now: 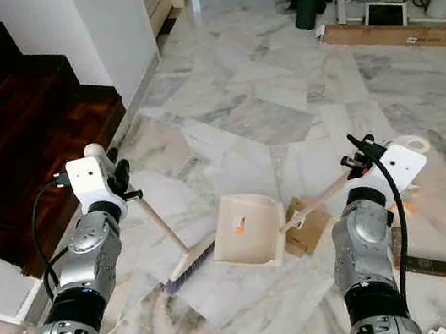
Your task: Sweep floor
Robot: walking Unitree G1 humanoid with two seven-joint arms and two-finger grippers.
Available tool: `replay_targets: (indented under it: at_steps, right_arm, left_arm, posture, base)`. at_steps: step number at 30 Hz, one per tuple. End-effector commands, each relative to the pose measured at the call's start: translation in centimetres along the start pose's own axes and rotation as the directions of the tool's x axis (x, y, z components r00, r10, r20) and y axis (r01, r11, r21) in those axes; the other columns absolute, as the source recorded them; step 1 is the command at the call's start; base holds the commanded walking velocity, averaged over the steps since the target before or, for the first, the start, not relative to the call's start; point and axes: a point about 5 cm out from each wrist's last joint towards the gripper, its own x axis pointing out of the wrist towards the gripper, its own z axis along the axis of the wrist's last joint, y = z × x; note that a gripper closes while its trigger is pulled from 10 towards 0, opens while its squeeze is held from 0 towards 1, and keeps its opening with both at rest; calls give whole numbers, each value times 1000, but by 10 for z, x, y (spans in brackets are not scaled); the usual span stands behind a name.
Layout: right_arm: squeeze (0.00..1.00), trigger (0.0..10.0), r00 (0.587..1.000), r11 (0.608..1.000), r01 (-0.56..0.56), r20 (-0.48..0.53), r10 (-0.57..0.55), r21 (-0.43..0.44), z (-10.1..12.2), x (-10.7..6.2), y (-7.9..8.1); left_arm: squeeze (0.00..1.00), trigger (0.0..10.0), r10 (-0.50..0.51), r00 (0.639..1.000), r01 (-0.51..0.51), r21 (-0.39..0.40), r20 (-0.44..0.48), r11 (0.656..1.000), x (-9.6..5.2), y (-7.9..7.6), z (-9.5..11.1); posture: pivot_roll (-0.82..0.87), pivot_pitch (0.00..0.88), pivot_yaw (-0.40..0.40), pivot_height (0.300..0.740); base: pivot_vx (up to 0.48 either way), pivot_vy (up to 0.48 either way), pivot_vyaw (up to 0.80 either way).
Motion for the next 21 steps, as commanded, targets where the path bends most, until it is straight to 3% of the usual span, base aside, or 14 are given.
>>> replay_targets:
  at_steps: [1,7,21]
  right_arm:
    - [0,10000,998,999,-15,63,12,47,17,5,9]
    - [0,10000,998,999,-13,60,10,47,16,5,9]
    - [0,10000,998,999,-7,55,4,47,15,6,8]
  left_arm:
    - [0,10000,-44,999,44,-30,13,999,3,-8,6]
    - [0,10000,-107,994,107,-84,6,991,3,-14,7]
    - [0,10000,-294,956,288,-217,7,933,2,-36,13]
  posture:
    - [-51,152,6,740]
    - [-48,152,5,740]
    - [-43,147,6,740]
  base:
    - [0,0,0]
    - [0,0,0]
    - [0,0,0]
